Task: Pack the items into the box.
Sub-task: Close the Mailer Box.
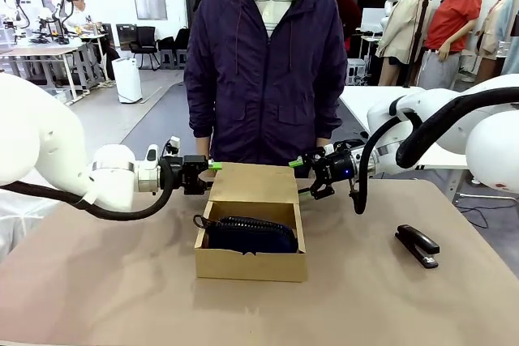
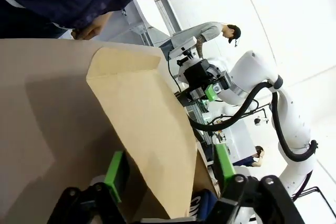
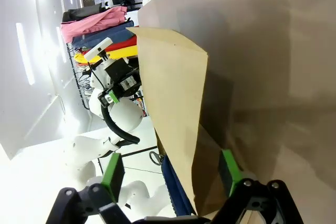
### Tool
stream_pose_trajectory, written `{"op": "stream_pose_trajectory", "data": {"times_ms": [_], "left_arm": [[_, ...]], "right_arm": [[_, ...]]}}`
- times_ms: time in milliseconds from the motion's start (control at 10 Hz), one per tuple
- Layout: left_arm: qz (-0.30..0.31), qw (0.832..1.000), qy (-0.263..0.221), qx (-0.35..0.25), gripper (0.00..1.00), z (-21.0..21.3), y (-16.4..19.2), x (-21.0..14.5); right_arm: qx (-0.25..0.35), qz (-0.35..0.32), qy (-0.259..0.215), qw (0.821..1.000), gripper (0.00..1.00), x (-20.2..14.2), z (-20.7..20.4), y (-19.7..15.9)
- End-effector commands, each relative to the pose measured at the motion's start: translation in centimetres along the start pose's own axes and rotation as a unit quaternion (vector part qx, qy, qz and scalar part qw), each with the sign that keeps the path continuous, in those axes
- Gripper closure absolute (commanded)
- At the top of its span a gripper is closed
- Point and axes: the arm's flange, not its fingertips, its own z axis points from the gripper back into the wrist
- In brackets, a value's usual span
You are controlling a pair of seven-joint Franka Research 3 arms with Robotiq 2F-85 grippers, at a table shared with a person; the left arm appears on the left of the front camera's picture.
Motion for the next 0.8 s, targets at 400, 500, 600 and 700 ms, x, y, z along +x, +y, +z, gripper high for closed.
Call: {"op": "stream_pose_trajectory", "data": {"times_ms": [400,500,600,700], "left_arm": [[-0.023,0.999,0.015,-0.016,0.68,0.5,-0.7,0.2],[-0.034,0.999,0.021,-0.022,0.68,0.4,-1.3,0.3],[-0.057,0.998,0.025,-0.026,0.68,0.5,-2.7,0.6],[-0.082,0.996,0.029,-0.027,0.68,0.5,-4.2,0.9]], "right_arm": [[0.0,0.047,-0.008,0.999,0.56,-0.1,-1.0,0.0],[0.003,0.053,0.003,0.999,0.56,-0.3,-1.0,0.2],[0.016,0.074,0.015,0.997,0.56,-0.7,-0.9,0.5],[0.028,0.095,0.019,0.995,0.56,-1.1,-0.6,1.0]]}}
